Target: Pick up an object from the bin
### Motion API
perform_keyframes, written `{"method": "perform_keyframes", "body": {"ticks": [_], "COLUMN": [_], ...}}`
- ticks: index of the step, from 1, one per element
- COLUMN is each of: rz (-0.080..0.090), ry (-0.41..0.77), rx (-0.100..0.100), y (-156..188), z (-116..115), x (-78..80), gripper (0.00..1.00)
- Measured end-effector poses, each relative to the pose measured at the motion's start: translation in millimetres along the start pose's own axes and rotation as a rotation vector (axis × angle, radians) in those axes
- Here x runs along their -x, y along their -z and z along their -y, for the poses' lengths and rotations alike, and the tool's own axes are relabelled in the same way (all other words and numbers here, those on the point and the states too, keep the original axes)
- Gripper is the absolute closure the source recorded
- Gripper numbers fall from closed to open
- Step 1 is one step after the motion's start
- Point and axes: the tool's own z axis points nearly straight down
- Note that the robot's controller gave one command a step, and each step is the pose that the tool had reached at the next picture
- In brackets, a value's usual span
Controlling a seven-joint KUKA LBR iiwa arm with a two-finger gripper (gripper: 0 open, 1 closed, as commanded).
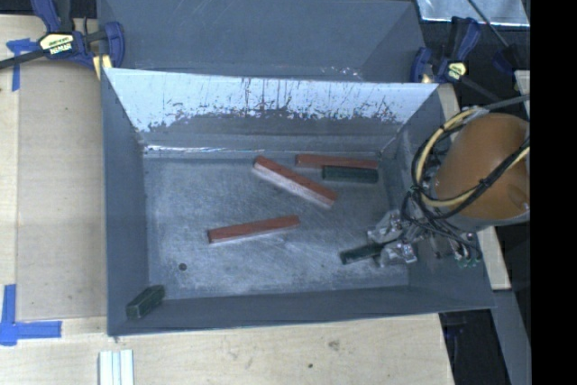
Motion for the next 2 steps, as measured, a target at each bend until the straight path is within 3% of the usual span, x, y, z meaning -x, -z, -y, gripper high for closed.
{"method": "perform_keyframes", "body": {"ticks": [2], "rz": [-0.017], "ry": [0.0], "rx": [0.003], "y": [3.6], "z": [0.3], "x": [-1.6], "gripper": [1.0]}}
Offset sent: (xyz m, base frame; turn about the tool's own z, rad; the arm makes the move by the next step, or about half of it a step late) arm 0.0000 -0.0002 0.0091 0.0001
